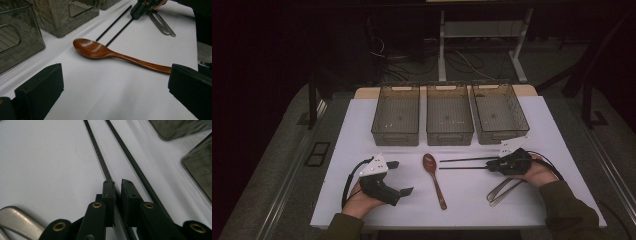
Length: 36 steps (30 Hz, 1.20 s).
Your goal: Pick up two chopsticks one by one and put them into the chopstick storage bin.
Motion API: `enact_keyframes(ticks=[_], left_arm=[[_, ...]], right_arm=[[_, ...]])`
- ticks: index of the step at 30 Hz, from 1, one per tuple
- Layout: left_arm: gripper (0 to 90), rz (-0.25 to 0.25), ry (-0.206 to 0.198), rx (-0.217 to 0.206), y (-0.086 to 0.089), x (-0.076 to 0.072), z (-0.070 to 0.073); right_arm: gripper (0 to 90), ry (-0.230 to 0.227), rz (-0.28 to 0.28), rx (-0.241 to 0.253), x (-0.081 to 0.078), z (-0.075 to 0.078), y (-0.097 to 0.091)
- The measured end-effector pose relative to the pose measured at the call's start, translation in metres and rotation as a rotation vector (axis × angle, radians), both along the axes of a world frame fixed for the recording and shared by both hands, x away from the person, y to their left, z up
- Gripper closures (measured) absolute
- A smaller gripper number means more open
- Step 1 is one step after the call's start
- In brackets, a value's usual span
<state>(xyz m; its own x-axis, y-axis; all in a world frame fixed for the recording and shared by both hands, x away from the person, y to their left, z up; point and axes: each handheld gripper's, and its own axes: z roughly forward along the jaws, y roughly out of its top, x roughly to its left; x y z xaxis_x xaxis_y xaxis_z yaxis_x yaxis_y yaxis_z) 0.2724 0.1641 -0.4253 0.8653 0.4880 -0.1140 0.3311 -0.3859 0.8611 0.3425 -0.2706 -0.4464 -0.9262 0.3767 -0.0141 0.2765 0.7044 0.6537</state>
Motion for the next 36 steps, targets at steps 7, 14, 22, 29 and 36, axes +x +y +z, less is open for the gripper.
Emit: enact_keyframes(ticks=[7,14,22,29,36], left_arm=[[0.0,-0.001,0.0,0.001,0.0,0.0,0.0],[0.0,0.0,0.0,0.001,0.0,0.0,0.0],[0.0,0.0,-0.002,-0.001,0.0,0.0,0.0],[0.0,0.0,-0.002,-0.001,0.0,0.0,0.0],[0.0,0.0,-0.003,-0.001,0.0,0.0,0.0]], right_arm=[[84.3,0.006,0.046,0.004,0.003,0.0,0.003],[84.9,0.004,0.037,-0.001,0.003,0.001,0.008],[85.1,0.039,0.008,0.054,0.002,0.006,0.007],[85.2,0.059,-0.011,0.088,0.0,0.012,0.003],[85.2,0.044,-0.019,0.124,-0.003,0.02,0.0]])
